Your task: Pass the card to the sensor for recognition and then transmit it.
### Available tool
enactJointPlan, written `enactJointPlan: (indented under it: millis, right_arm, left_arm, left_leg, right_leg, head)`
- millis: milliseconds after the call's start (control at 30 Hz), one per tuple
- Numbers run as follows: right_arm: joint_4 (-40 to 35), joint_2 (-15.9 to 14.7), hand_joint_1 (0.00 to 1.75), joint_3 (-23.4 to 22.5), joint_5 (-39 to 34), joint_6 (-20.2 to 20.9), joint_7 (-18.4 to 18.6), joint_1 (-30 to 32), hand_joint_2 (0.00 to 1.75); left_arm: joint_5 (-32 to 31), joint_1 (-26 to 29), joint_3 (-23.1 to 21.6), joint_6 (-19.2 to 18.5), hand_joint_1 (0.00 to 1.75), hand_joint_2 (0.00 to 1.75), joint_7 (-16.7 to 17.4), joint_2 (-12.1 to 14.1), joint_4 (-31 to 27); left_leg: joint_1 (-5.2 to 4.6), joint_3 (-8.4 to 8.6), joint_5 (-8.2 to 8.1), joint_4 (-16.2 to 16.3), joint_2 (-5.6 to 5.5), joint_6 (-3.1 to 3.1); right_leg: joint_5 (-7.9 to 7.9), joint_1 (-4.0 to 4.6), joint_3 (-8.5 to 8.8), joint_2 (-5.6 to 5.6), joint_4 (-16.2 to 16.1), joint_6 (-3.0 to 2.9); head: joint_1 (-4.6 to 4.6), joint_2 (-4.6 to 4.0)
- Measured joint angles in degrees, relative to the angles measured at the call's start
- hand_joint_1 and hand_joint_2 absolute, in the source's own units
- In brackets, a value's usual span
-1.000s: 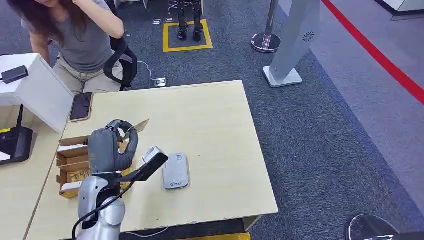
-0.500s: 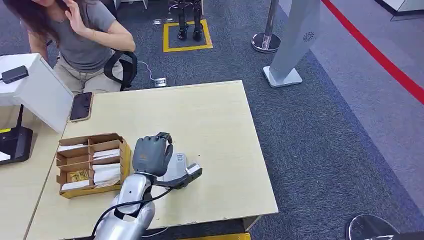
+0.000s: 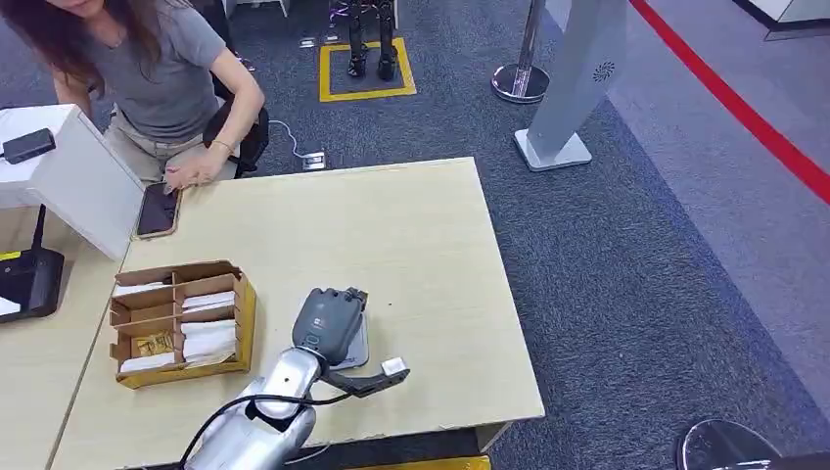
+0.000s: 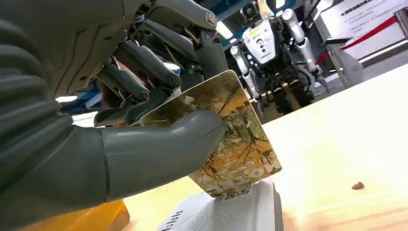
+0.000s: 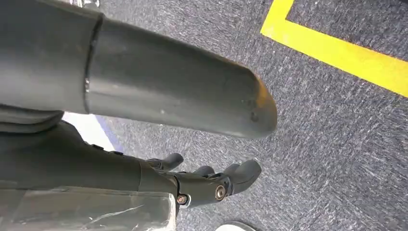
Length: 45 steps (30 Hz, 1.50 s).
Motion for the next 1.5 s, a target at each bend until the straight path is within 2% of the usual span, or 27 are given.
enactJointPlan:
  millis: [400, 733, 800, 867, 933, 1000, 1033, 1067, 1100, 1167, 1200, 1333, 1400, 1500]
  right_arm:
    - [0.0, 0.0, 0.00, 0.0, 0.0, 0.0, 0.0, 0.0, 0.00]
    - [0.0, 0.0, 0.00, -0.2, -0.1, -0.1, 0.3, 0.0, 0.00]
    - [0.0, 0.0, 0.00, -0.5, -0.1, -0.2, 0.2, 0.1, 0.00]
    - [0.0, 0.0, 0.00, -0.7, -0.1, -0.2, 0.1, 0.2, 0.00]
    - [0.0, 0.0, 0.00, -1.1, -0.1, -0.2, 0.0, 0.4, 0.00]
    - [0.0, 0.0, 0.00, -1.3, 0.0, -0.2, 0.0, 0.6, 0.00]
    - [0.0, 0.0, 0.00, -1.4, 0.0, -0.2, 0.0, 0.7, 0.00]
    - [0.0, 0.0, 0.00, -1.4, 0.0, -0.2, 0.0, 0.9, 0.00]
    - [0.0, 0.0, 0.00, -1.4, 0.0, -0.2, 0.0, 1.0, 0.00]
    - [0.0, 0.0, 0.00, -1.4, 0.0, -0.2, 0.0, 1.1, 0.00]
    - [0.0, 0.1, 0.00, -1.4, 0.0, -0.2, 0.0, 1.2, 0.00]
    - [0.0, 0.1, 0.00, -1.4, 0.0, -0.1, 0.0, 1.6, 0.00]
    - [0.0, 0.1, 0.00, -1.4, 0.0, -0.1, -0.1, 1.5, 0.00]
    - [0.0, 0.1, 0.00, -1.4, 0.0, 0.5, -0.2, 1.3, 0.00]
  left_arm:
    - [0.0, -0.9, -1.3, -0.1, 1.75, 1.75, 0.1, 0.5, 1.4]
    - [0.0, -1.9, -1.7, -1.6, 1.75, 1.75, 1.1, 0.3, 3.3]
    - [0.0, -2.0, -1.7, 0.1, 1.75, 1.75, 3.1, 0.3, 3.4]
    - [0.0, -2.0, -1.7, 1.7, 1.75, 1.75, 7.2, 0.6, 2.0]
    - [0.0, -2.0, -1.8, 1.8, 1.75, 1.75, 12.1, 1.9, -2.4]
    - [0.0, -2.0, -1.8, 1.3, 1.75, 1.75, 14.1, 3.6, -8.2]
    - [0.0, -1.7, -1.3, 1.4, 1.75, 1.75, 12.1, 4.2, -11.6]
    - [1.2, -0.8, 0.4, 1.5, 1.75, 1.75, 8.4, 4.0, -14.8]
    - [4.7, 0.7, 3.6, 1.5, 1.75, 1.75, 2.0, 2.8, -19.0]
    - [15.1, 3.0, 11.8, 0.3, 1.75, 1.75, -8.4, 0.1, -25.1]
    - [21.1, 3.6, 16.6, -0.7, 1.75, 1.75, -11.3, -1.7, -27.8]
    - [38.5, 4.8, 32.0, -5.3, 1.75, 1.75, -18.5, -4.7, -33.2]
    - [45.2, 5.6, 37.9, -7.2, 1.75, 1.75, -20.8, -5.8, -34.2]
    - [59.9, 6.0, 46.5, -12.1, 1.75, 1.75, -22.9, -7.1, -34.7]
  left_leg:
    - [0.00, 0.00, 0.00, 0.0, 0.00, 0.00]
    - [0.00, 0.01, 0.00, 0.0, 0.00, 0.00]
    - [0.00, 0.01, 0.00, 0.0, 0.00, 0.00]
    - [0.00, -0.01, 0.00, 0.0, 0.00, 0.00]
    - [0.01, -0.01, 0.00, 0.0, 0.00, 0.00]
    - [0.01, -0.01, 0.00, 0.0, 0.00, 0.00]
    - [0.01, -0.02, 0.00, 0.0, -0.01, 0.00]
    - [0.00, -0.02, 0.00, 0.0, -0.01, 0.00]
    - [0.00, -0.04, 0.00, 0.0, -0.02, 0.00]
    - [0.00, -0.09, -0.01, 0.0, 0.08, -0.01]
    - [-0.01, -0.07, -0.06, 0.0, 0.26, 0.02]
    - [0.03, 0.04, -0.10, 0.0, 0.35, 0.03]
    - [0.07, 0.03, -0.07, 0.0, 0.32, -0.03]
    - [0.06, 0.02, -0.06, 0.0, 0.31, -0.03]
  right_leg:
    - [0.00, 0.00, 0.00, 0.00, 0.0, 0.00]
    - [0.00, 0.00, 0.00, 0.00, 0.0, 0.00]
    - [0.00, 0.00, 0.00, 0.00, 0.0, 0.00]
    - [0.00, 0.00, 0.00, 0.00, 0.0, 0.00]
    - [0.00, 0.00, 0.00, 0.00, 0.0, 0.00]
    - [0.00, 0.01, -0.01, 0.00, 0.0, 0.00]
    - [0.00, 0.01, 0.00, -0.01, 0.0, 0.00]
    - [-0.01, 0.00, 0.00, -0.01, 0.0, 0.00]
    - [-0.02, 0.00, 0.00, -0.02, 0.0, 0.01]
    - [-0.02, 0.01, -0.09, 0.11, 0.0, 0.01]
    - [-0.01, 0.00, -0.09, 0.29, 0.0, 0.00]
    - [0.00, 0.00, -0.06, 0.33, 0.0, 0.00]
    - [0.00, 0.01, -0.05, 0.31, 0.0, -0.01]
    - [-0.01, 0.02, -0.03, 0.32, 0.0, -0.01]
  head:
    - [0.00, 0.00]
    - [0.00, 0.00]
    - [0.00, 0.00]
    - [0.00, 0.00]
    - [0.02, 0.00]
    - [0.00, 0.00]
    - [-0.02, 0.00]
    - [-0.04, 0.00]
    - [-0.09, 0.00]
    - [0.15, 0.00]
    - [0.24, 0.00]
    - [0.00, 0.00]
    - [0.00, 0.00]
    - [0.00, 0.00]
